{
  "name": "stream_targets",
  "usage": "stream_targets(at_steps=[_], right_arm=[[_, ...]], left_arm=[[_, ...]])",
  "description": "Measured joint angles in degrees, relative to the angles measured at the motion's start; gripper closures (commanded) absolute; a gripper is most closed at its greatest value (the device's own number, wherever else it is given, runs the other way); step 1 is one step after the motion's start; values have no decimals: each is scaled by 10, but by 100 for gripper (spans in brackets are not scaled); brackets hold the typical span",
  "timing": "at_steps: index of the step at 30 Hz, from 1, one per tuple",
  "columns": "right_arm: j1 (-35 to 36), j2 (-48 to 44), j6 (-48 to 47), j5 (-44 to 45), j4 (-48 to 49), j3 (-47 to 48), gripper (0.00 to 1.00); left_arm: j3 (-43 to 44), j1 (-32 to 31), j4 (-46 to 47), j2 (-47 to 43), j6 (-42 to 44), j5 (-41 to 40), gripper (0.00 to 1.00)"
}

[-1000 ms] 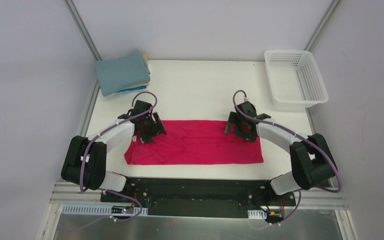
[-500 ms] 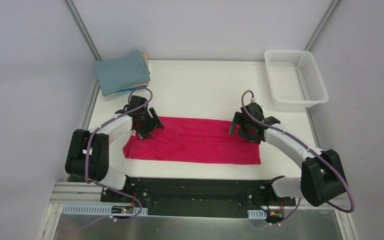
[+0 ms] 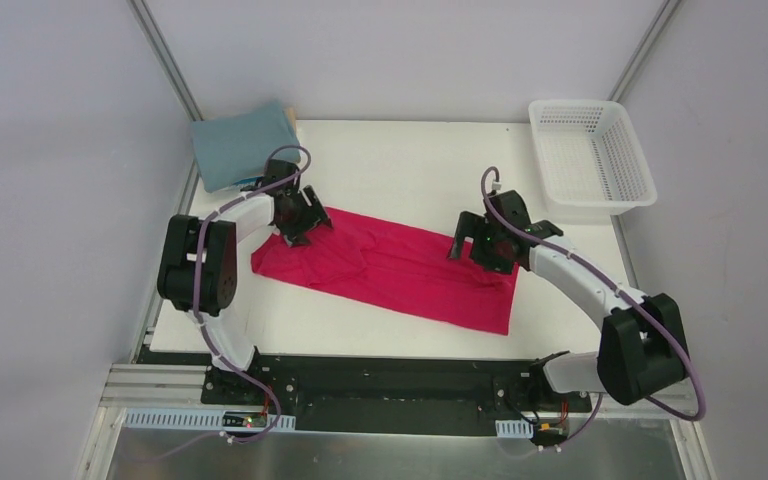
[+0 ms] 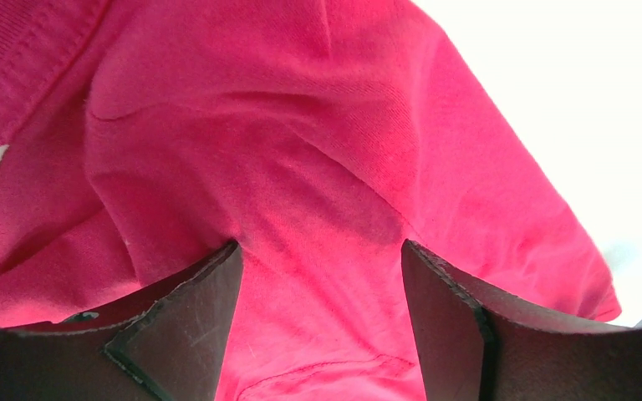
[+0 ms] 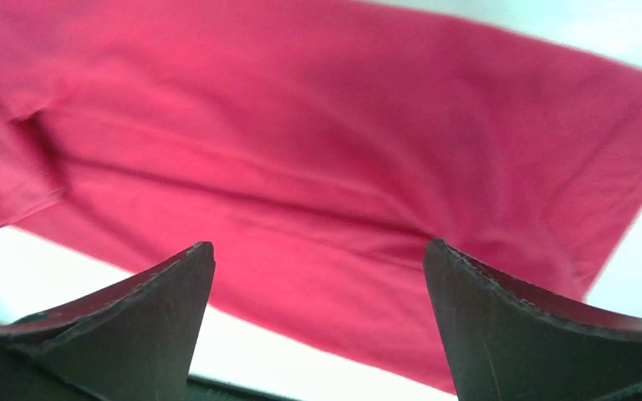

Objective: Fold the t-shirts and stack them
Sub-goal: Rotate the tshirt 90 degrees

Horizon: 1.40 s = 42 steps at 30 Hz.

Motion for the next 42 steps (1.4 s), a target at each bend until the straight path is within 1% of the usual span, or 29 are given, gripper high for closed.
stream_targets(at_steps=[4,6,9,12,14,16,19,22,24,26,29,33,37,42], right_arm=[[-9,40,6,75,-8,-2,0],[-11,52,9,92,-9,-12,0],[-11,57,14,88,-9,-37,0],[-8,48,26,65,-7,-73,1],[-2,23,37,48,0,-91,1],[21,-3,50,37,4,-115,0],[78,-21,66,26,11,-131,0],[142,-20,79,6,31,-135,0],[173,-13,84,-9,47,-134,0],[205,3,84,-23,66,-127,1],[251,43,72,-42,92,-99,1],[303,108,48,-56,129,-49,0],[337,144,28,-55,151,-19,0],[353,146,16,-39,155,-12,0]], left_arm=[[75,0,1,65,3,26,31],[111,-3,3,93,3,38,30],[167,-14,0,134,7,48,30],[259,-29,-4,199,5,70,30],[322,-37,-4,245,-2,88,30],[417,-45,-7,308,-17,110,28],[552,-58,-8,396,-42,129,25],[724,-77,-2,507,-81,151,22],[824,-85,7,572,-115,156,21],[876,-93,48,616,-160,154,19],[883,-100,127,644,-233,148,16],[905,-104,198,676,-303,104,13],[909,-107,231,685,-327,48,12],[909,-105,250,688,-332,-12,11]])
